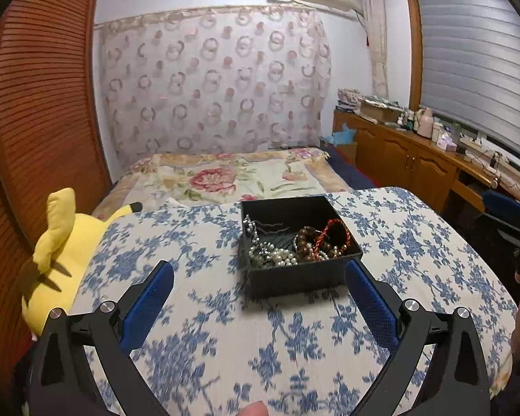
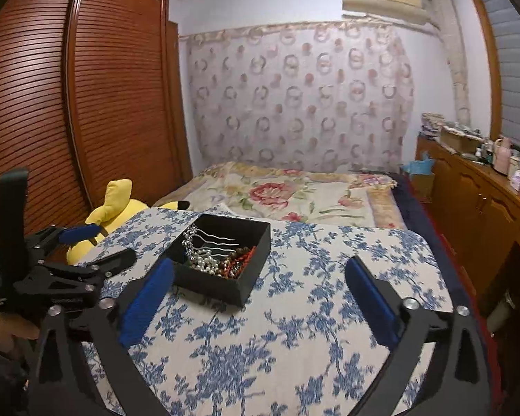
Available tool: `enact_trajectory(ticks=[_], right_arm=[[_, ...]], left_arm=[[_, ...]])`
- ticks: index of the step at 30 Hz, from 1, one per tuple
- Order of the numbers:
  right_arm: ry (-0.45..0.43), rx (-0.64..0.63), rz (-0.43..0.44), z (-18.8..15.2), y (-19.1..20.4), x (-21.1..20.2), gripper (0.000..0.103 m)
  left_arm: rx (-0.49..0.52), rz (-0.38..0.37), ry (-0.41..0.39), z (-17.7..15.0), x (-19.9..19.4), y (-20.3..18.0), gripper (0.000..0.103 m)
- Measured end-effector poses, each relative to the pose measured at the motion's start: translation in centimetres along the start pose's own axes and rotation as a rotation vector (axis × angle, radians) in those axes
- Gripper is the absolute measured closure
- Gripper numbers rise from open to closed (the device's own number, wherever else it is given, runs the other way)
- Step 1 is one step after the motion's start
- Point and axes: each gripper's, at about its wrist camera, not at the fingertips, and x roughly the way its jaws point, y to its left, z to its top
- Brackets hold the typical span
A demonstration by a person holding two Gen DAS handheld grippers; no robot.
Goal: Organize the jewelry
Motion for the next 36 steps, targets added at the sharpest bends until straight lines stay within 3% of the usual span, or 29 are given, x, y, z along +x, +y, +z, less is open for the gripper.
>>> enact_trajectory(ticks=[13, 36], right_arm=[[-0.024, 0.038, -0.051, -2.1, 0.7, -2.4, 0.002], [-0.012, 0.064, -0.064, -3.4, 0.5, -2.0, 0.003]], left_arm=[[-0.038, 0.017, -0.003, -2.2, -3.3, 0.5, 0.008], [-0.026, 0.031, -0.005, -2.7, -4.0, 0.0, 0.008]])
